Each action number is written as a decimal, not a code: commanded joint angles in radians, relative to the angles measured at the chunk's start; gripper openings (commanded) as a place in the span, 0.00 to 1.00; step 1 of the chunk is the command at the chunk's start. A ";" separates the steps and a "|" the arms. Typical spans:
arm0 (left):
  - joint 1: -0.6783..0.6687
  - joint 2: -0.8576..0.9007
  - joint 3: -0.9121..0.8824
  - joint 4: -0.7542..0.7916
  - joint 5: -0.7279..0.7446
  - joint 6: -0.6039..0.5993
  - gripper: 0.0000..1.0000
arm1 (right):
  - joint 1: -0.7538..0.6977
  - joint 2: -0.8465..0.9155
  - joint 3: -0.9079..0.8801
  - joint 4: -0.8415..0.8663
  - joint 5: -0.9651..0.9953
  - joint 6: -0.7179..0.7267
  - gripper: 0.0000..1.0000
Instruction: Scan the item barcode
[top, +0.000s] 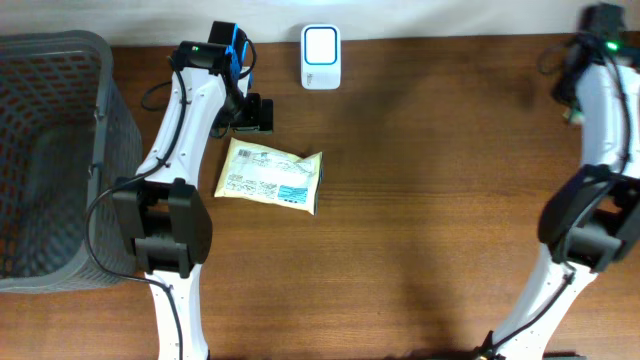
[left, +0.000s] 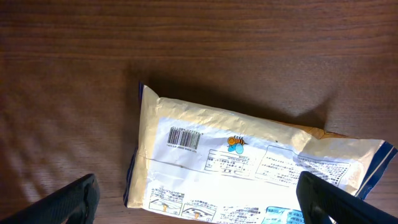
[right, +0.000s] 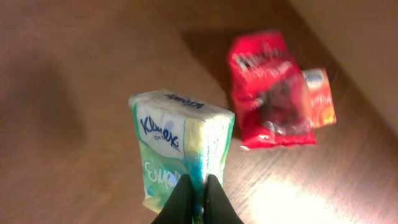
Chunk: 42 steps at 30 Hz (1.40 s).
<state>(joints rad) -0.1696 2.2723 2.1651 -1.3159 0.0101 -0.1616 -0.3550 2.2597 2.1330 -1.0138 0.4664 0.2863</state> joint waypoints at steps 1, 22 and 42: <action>0.002 0.004 -0.005 0.002 -0.007 -0.009 0.99 | -0.106 -0.009 -0.086 0.037 -0.170 0.002 0.04; 0.002 0.004 -0.005 0.002 -0.007 -0.009 0.99 | 0.066 -0.335 -0.259 -0.158 -1.101 -0.348 0.99; 0.002 0.004 -0.005 0.002 -0.007 -0.009 0.99 | 0.805 -0.141 -0.867 0.846 -0.942 0.177 0.79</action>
<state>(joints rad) -0.1696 2.2723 2.1651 -1.3155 0.0101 -0.1616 0.4351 2.0754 1.2797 -0.1699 -0.5358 0.4160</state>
